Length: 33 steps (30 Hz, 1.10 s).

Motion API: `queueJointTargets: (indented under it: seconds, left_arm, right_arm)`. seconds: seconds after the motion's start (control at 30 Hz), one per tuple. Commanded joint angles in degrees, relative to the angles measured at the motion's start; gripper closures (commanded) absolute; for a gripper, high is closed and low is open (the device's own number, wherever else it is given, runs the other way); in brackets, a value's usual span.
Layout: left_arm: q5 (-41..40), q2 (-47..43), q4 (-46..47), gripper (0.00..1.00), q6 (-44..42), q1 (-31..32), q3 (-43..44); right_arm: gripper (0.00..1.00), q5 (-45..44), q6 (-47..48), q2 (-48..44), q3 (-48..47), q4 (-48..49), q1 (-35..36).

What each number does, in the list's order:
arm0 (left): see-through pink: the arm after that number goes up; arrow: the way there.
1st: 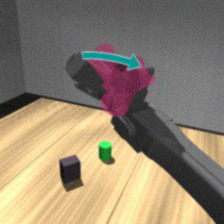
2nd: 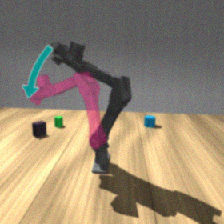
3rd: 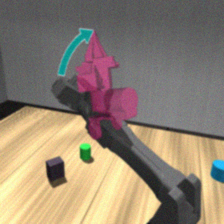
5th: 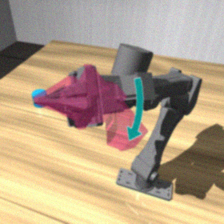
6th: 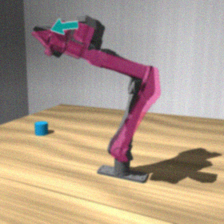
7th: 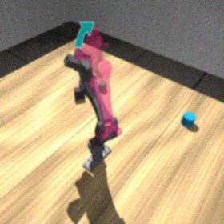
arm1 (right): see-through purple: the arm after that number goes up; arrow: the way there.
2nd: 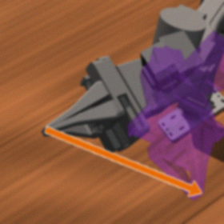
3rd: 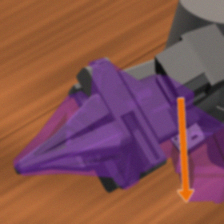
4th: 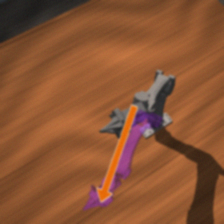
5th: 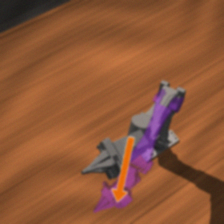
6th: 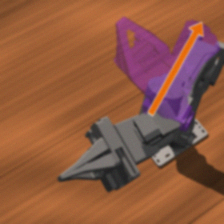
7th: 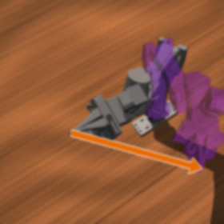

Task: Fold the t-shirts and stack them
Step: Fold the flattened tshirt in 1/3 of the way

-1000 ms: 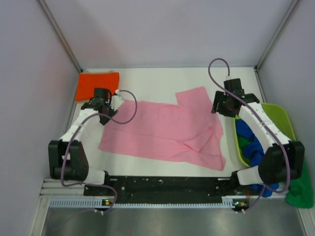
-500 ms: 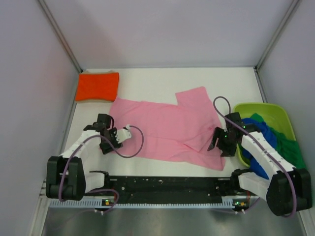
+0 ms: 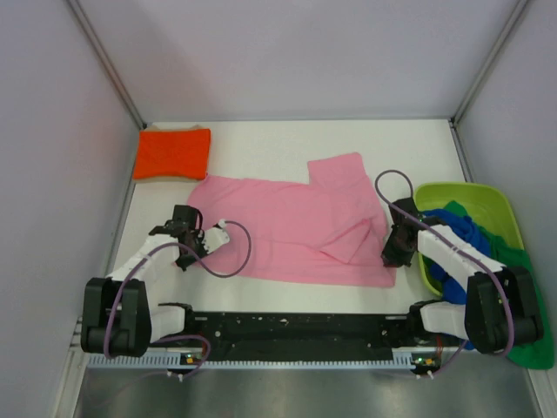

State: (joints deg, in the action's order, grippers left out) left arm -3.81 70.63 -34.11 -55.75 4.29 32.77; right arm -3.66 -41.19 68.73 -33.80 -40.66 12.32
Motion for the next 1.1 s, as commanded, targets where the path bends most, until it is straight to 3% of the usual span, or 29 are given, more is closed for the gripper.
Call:
queueJointTargets:
  seconds: [0.0,0.1,0.17,0.2,0.27,0.33,0.43,0.5,0.63,0.73,0.9,1.0,1.07]
  left_arm:
    - [-0.85,-4.26,-12.54,1.00,5.12,-0.16,-0.96]
    - [0.38,-8.04,-17.91,1.00,6.70,-0.16,-1.40]
    - [-0.40,-9.54,-19.41,0.86,7.84,-0.16,-1.66]
    - [-0.93,-9.63,-19.68,0.74,8.19,-0.16,-1.66]
    - [-2.42,-9.20,-19.16,0.51,9.16,-0.16,-1.31]
    - [-4.18,-8.06,-18.45,0.43,9.95,-0.16,1.05]
    - [-4.37,-5.86,-19.76,0.36,11.88,0.10,8.50]
    - [-0.52,-4.28,-21.34,0.36,13.55,1.67,16.14]
    - [9.86,-1.12,-21.80,0.40,17.07,15.35,27.50]
    - [17.93,1.43,-13.12,0.51,16.90,27.22,29.63]
    - [34.73,9.94,7.01,0.49,14.17,38.93,29.71]
    - [37.13,19.86,12.57,0.48,15.48,43.85,35.14]
    - [36.69,27.51,11.27,0.48,16.98,46.67,41.46]
  right_arm:
    - [1.00,-12.24,5.41,5.53,-5.65,3.23,-1.51]
    - [1.00,-14.18,6.99,5.37,-7.33,2.26,-1.59]
    - [1.00,-15.32,8.40,4.58,-8.38,1.56,-1.51]
    - [0.93,-15.67,9.10,4.31,-9.17,1.03,-1.51]
    - [0.71,-14.80,10.42,3.70,-11.27,-0.46,-1.51]
    - [0.54,-12.87,12.18,3.17,-14.52,-2.91,-1.42]
    - [0.48,-9.71,14.29,1.07,-19.53,-6.87,-0.89]
    - [0.52,-5.07,14.47,-1.22,-20.34,-7.94,0.33]
    - [0.99,8.29,10.53,-5.26,-12.81,-3.82,3.67]
    - [1.00,14.11,7.45,-6.85,-4.90,2.23,3.86]
    - [1.00,11.14,2.26,-6.33,2.77,6.74,3.86]
    - [1.00,7.98,0.41,-7.03,4.97,6.22,3.68]
    - [1.00,7.09,-0.12,-7.64,6.11,5.86,3.33]
